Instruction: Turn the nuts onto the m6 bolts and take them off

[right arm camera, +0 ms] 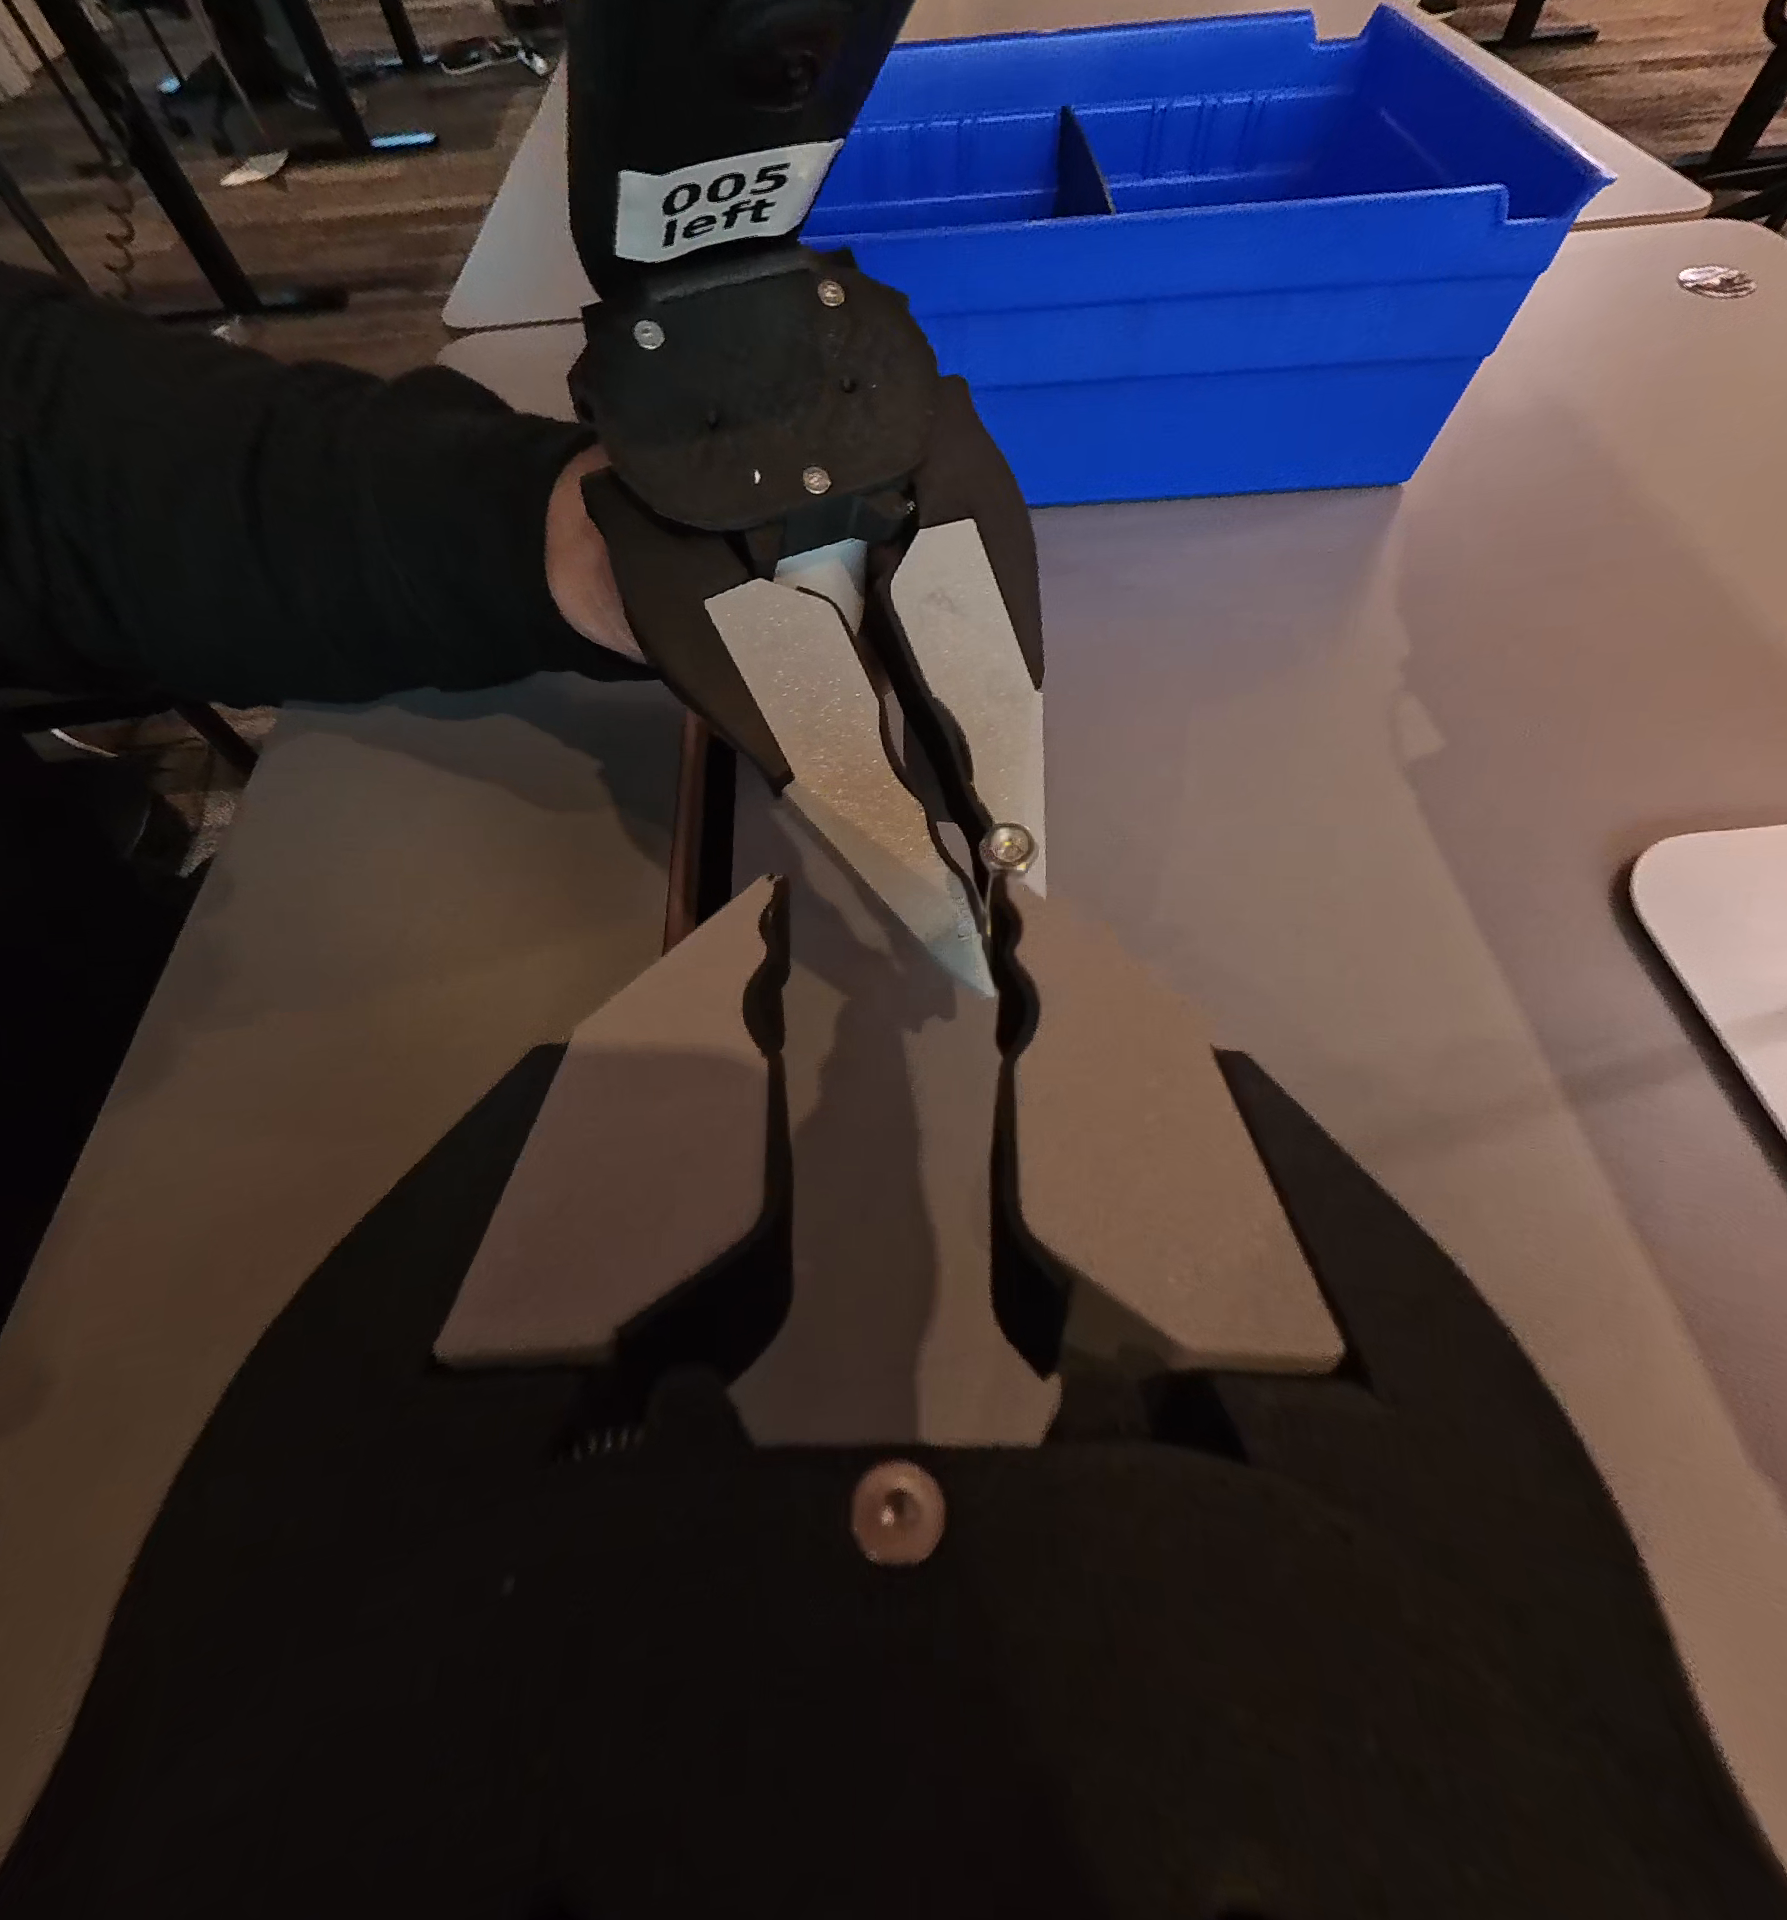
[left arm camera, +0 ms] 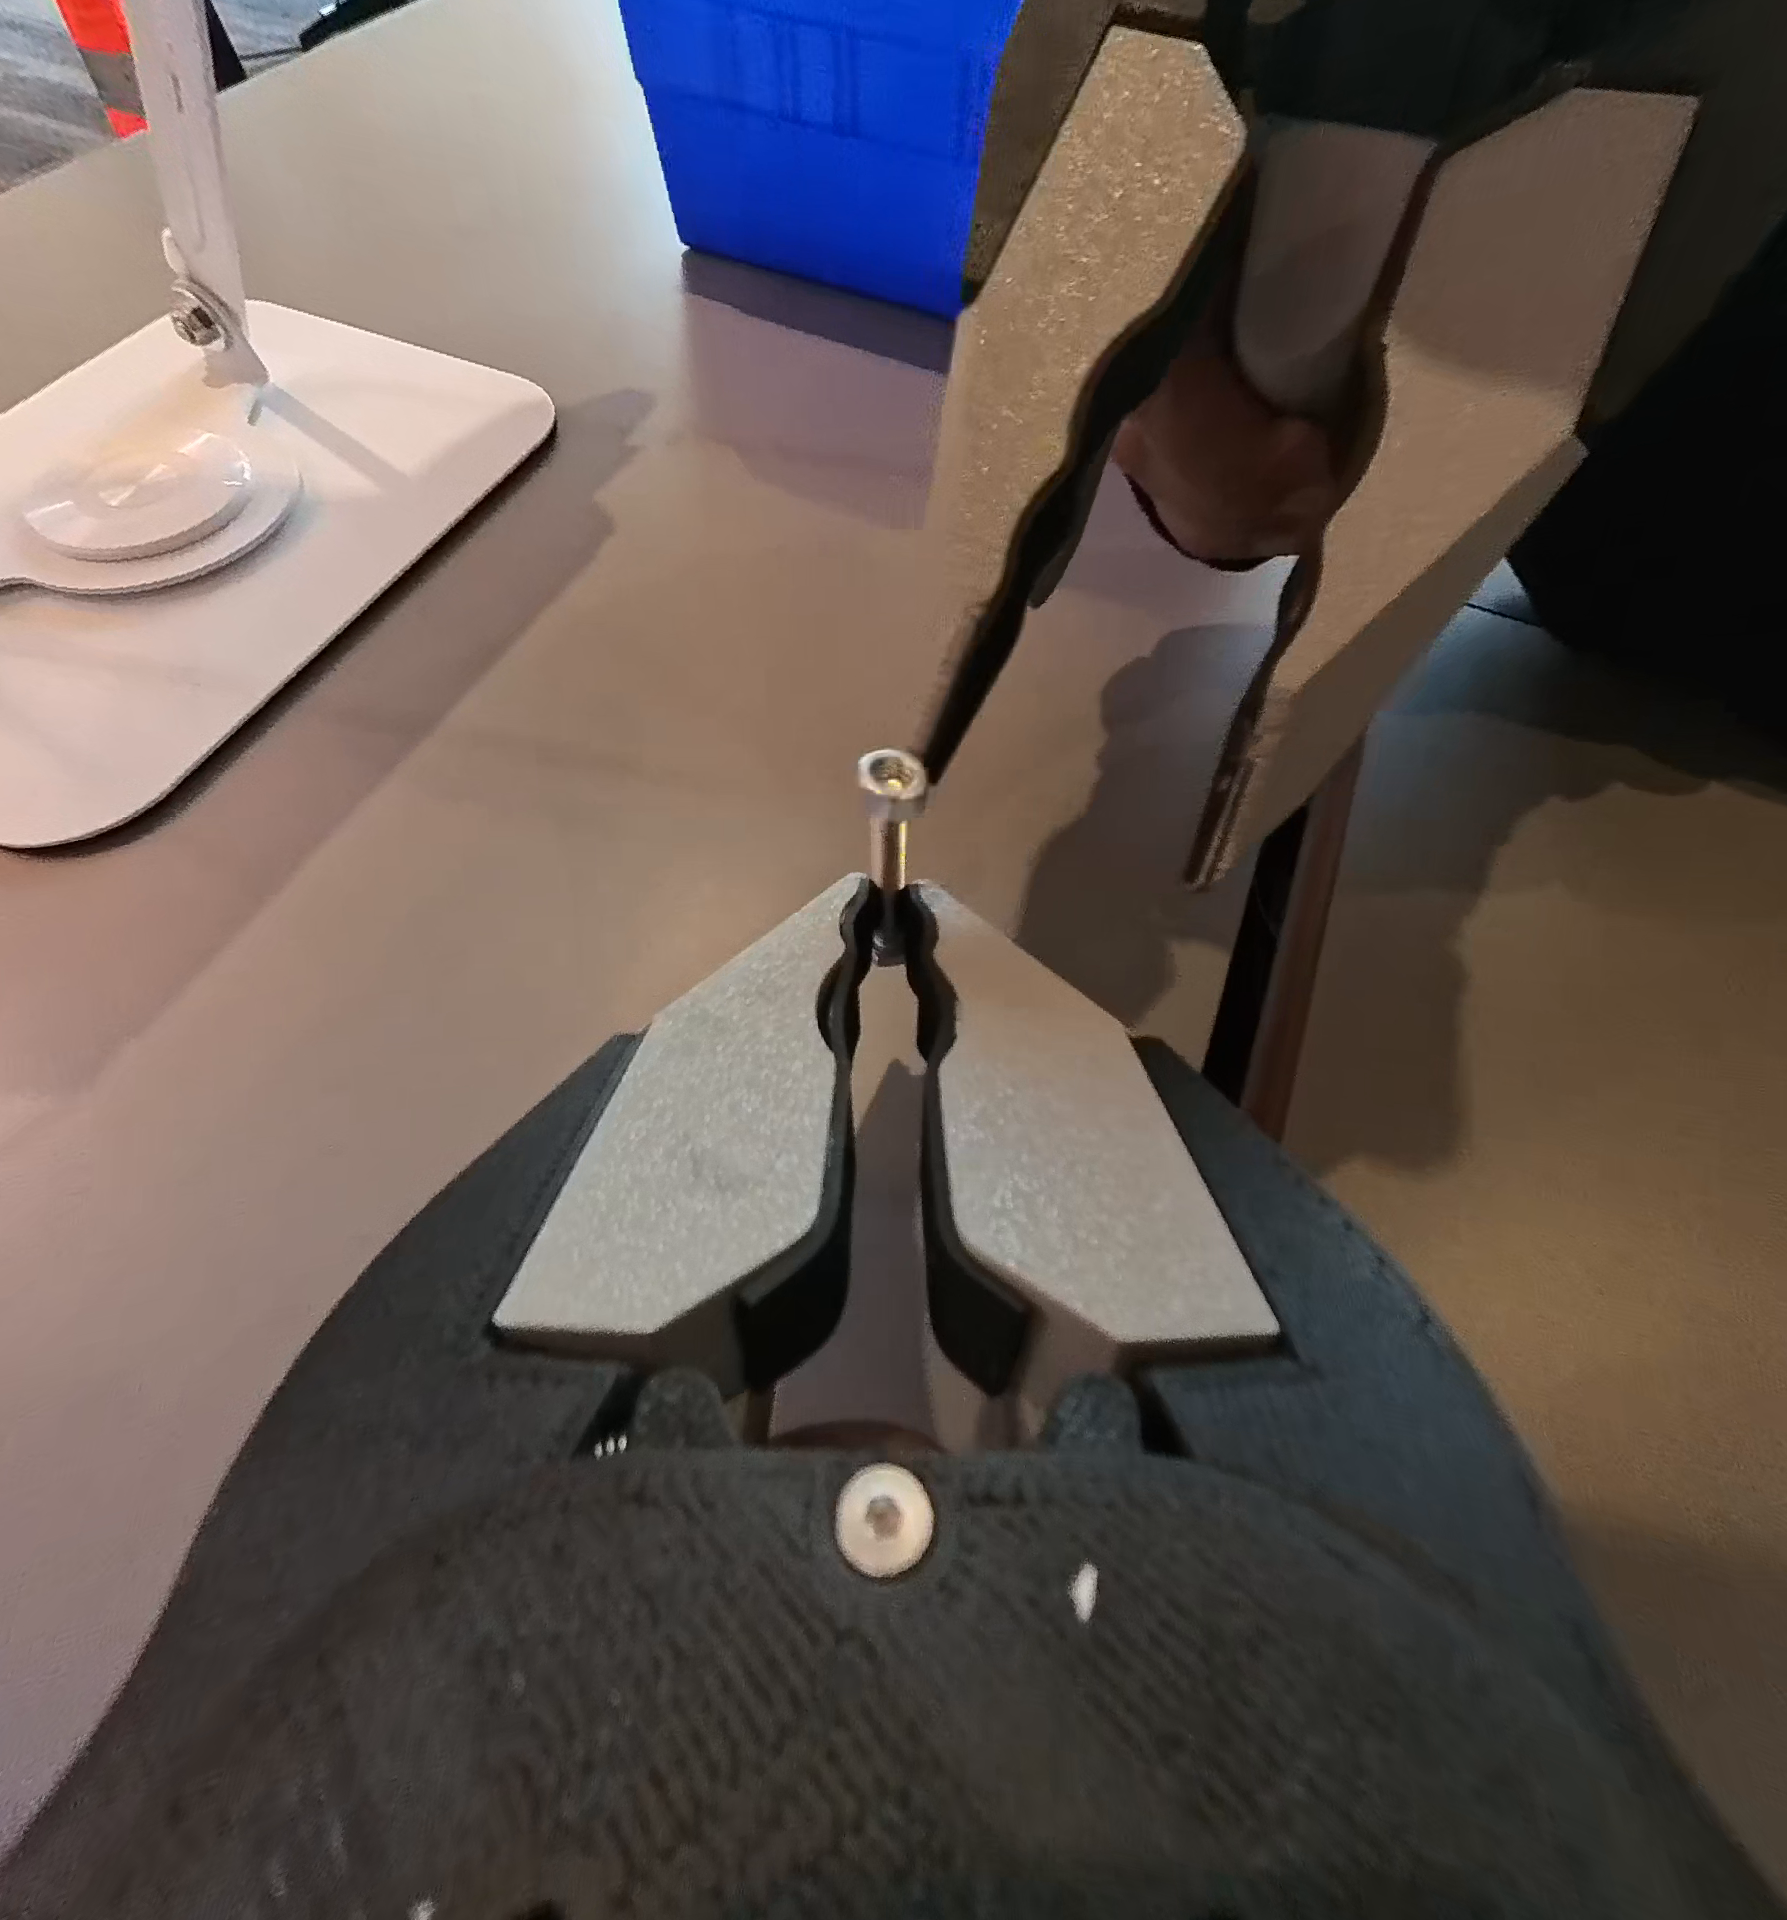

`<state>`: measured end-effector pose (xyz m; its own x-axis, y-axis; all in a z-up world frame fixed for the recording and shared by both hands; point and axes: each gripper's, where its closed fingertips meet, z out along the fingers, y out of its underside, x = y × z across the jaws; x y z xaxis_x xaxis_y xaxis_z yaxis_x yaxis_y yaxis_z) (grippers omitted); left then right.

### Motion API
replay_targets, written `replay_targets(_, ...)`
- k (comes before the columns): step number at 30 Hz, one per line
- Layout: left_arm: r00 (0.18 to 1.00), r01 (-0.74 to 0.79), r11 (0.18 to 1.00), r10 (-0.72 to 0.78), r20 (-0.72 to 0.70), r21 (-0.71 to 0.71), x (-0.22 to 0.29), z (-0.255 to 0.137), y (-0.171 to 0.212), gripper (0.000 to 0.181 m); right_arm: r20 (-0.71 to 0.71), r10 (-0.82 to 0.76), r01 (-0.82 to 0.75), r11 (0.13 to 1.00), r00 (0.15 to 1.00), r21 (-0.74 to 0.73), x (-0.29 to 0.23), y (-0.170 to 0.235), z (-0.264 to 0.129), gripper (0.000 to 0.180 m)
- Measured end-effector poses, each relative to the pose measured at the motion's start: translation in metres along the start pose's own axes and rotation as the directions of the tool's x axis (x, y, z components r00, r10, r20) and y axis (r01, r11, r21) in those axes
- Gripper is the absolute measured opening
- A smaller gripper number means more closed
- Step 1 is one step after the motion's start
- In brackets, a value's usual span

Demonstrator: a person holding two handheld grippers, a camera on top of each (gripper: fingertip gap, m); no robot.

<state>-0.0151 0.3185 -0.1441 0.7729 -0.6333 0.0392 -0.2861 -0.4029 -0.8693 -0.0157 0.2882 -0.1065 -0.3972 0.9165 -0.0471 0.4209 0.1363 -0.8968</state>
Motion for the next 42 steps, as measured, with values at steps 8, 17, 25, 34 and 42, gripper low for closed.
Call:
replay_targets(8, 1.000, -0.006, 1.000, 0.006, -0.011, -0.003, 0.003, 0.001, 0.000, 0.002, -0.015, -0.001, 0.002, 1.000, 1.000, 0.004, 0.003, -0.001, -0.002, 0.034)
replay_targets(17, 0.999, -0.025, 1.000, 0.025, -0.025, -0.007, 0.008, 0.003, 0.000, 0.002, -0.027, -0.008, 0.007, 1.000, 1.000, -0.002, 0.004, -0.001, 0.001, 0.035)
replay_targets(25, 1.000, -0.010, 1.000, 0.010, -0.016, -0.007, 0.004, 0.002, 0.001, 0.002, -0.005, -0.015, 0.015, 1.000, 1.000, -0.006, -0.001, -0.001, -0.003, 0.030)
replay_targets(34, 1.000, -0.019, 1.000, 0.019, -0.010, -0.021, 0.004, 0.003, 0.003, 0.002, -0.053, -0.006, 0.004, 1.000, 0.999, -0.028, 0.010, 0.005, -0.003, 0.029)
replay_targets(42, 0.996, -0.091, 0.994, 0.092, 0.012, -0.067, 0.007, 0.007, 0.009, 0.002, -0.123, -0.069, 0.064, 0.997, 0.990, -0.047, 0.012, -0.001, -0.001, 0.007)
